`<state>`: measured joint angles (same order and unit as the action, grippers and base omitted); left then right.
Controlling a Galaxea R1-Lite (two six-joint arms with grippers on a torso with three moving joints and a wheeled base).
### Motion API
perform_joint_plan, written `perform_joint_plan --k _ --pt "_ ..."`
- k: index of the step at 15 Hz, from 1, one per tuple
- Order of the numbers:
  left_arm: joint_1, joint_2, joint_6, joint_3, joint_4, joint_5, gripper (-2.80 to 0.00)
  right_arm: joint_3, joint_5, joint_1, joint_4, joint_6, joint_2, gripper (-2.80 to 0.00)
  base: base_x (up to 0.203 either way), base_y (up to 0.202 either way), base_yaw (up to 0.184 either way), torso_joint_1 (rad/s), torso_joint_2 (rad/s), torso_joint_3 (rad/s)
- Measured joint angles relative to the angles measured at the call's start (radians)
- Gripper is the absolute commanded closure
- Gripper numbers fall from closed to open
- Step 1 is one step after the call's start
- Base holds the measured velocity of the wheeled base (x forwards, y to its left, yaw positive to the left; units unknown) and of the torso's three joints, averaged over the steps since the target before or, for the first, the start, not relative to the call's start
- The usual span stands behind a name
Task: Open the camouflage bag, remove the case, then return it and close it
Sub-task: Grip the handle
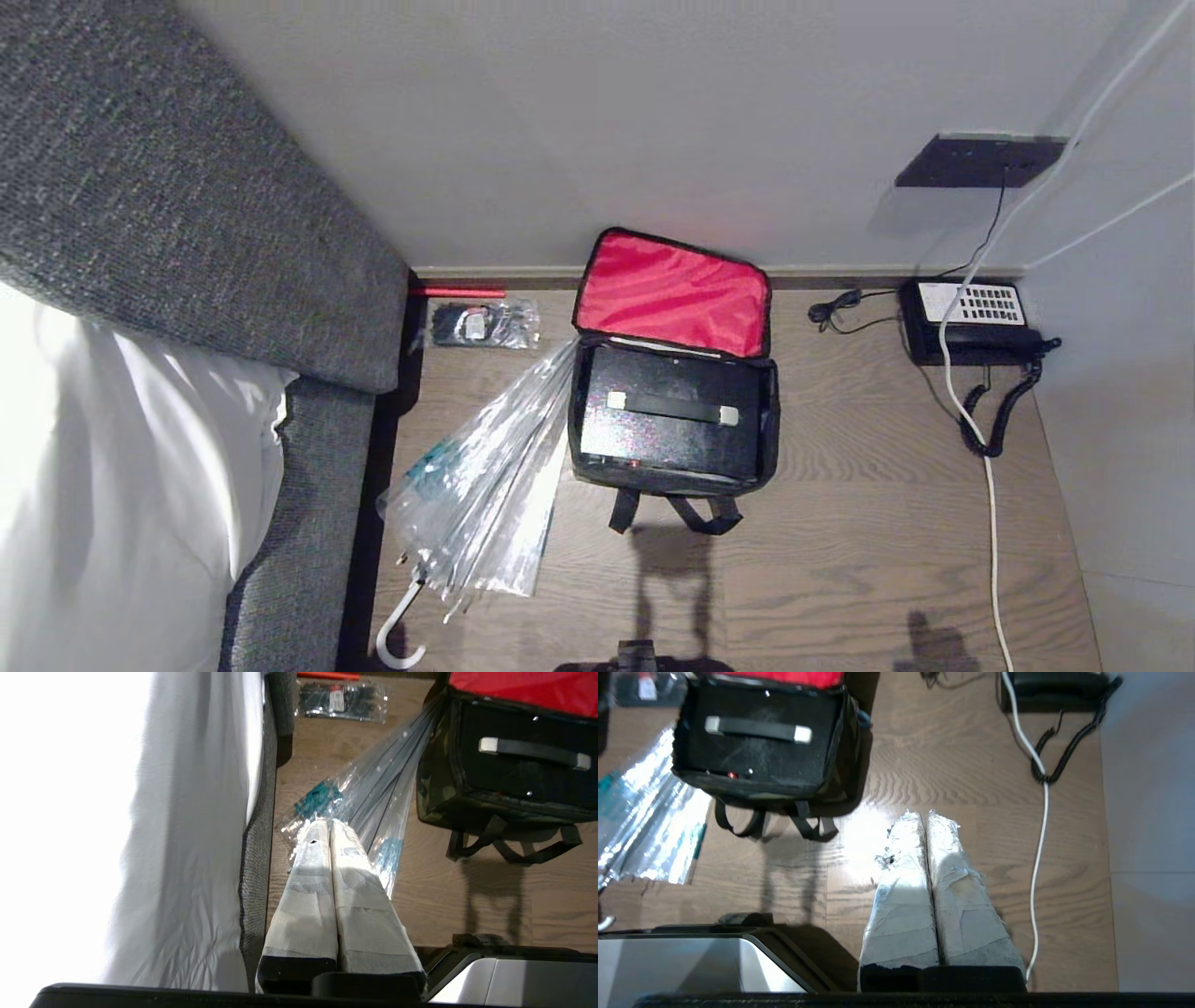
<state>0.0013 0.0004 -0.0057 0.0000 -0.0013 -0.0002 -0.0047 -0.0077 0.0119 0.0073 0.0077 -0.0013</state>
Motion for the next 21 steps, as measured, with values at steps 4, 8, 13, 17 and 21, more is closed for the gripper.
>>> perform_joint_plan --k 4,8,13,17,21 --pt "0.000 0.000 0.000 0.000 0.000 0.000 0.00 0.000 0.000 0.000 0.000 0.000 0.000 0.00 0.000 0.000 0.000 0.003 0.00 0.205" --pt "0.000 0.000 -0.001 0.000 0.000 0.000 0.00 0.000 0.000 0.000 0.000 0.000 0.000 0.00 0.000 0.000 0.000 0.001 0.00 0.199" --pt "0.000 0.000 0.000 0.000 0.000 0.000 0.00 0.000 0.000 0.000 0.000 0.000 0.000 0.00 0.000 0.000 0.000 0.002 0.00 0.205" --pt "0.000 0.000 0.000 0.000 0.000 0.000 0.00 0.000 0.000 0.000 0.000 0.000 0.000 0.00 0.000 0.000 0.000 0.000 0.00 0.104" --pt "0.000 0.000 0.000 0.000 0.000 0.000 0.00 0.000 0.000 0.000 0.000 0.000 0.000 0.00 0.000 0.000 0.000 0.000 0.00 0.000"
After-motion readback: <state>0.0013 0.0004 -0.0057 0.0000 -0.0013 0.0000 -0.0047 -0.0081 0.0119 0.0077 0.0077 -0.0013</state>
